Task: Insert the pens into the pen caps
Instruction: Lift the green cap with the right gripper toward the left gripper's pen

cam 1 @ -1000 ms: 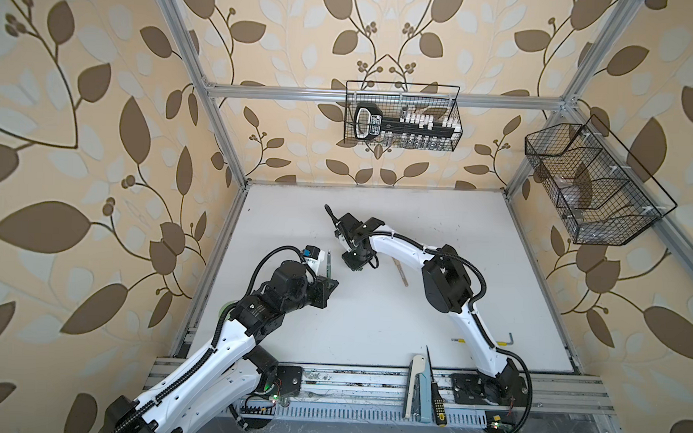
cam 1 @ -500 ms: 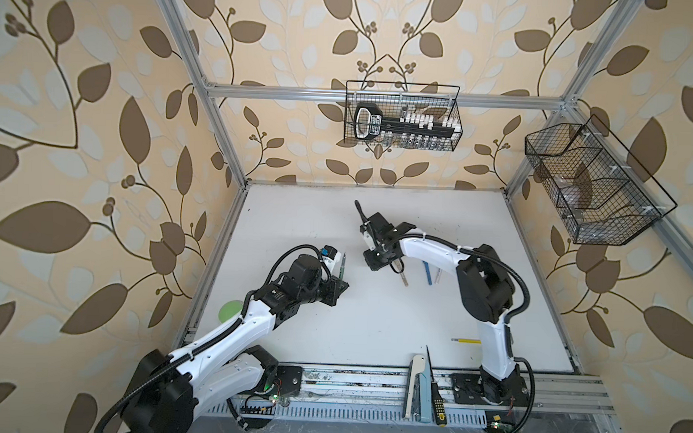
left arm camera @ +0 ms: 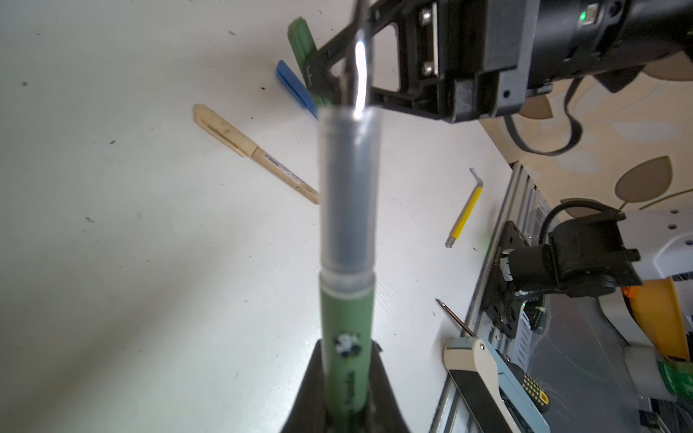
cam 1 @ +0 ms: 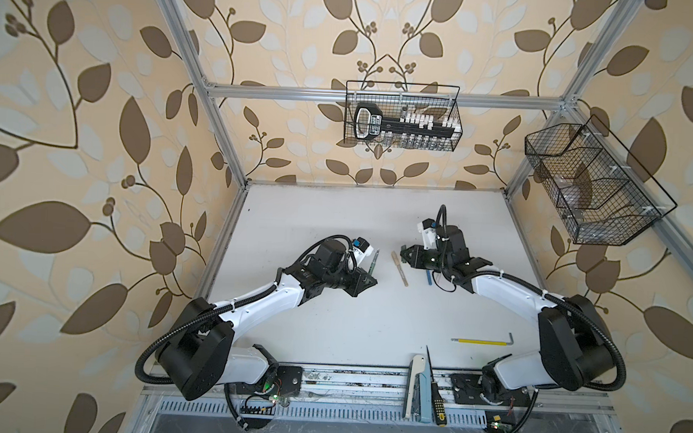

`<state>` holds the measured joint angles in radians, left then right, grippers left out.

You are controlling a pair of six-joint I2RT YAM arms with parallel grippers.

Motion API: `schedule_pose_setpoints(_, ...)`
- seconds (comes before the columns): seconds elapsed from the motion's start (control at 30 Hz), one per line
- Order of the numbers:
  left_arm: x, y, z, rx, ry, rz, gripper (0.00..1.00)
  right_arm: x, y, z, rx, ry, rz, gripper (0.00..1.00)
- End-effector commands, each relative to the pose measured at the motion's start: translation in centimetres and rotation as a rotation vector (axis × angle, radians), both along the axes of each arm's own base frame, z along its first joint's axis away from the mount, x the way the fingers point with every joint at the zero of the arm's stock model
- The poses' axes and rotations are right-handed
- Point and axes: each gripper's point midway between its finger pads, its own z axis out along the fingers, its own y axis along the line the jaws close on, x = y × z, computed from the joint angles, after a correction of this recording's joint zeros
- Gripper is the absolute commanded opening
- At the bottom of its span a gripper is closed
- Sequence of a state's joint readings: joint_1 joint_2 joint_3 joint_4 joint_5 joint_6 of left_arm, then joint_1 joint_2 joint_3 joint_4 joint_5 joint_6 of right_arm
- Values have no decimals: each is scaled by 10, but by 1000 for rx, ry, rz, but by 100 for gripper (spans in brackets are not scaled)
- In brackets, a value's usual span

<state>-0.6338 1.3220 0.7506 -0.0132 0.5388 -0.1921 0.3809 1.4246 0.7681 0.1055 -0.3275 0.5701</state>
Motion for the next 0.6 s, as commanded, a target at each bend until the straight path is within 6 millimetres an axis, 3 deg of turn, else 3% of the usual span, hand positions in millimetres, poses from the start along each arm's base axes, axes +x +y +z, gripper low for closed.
schedule_pose_setpoints(0.0,-7,-21,26,-70,-48,-92,0,1,11,46,202,-115,-2,20)
schedule_pose_setpoints(0.17,-15,-32,26,-72,-33,-123,0,-4,4,79,383,-201,-38,21)
schedule_pose_setpoints(0.57,-21,-41,26,-80,-15,-140,0,-18,18,117,548,-264,32,22)
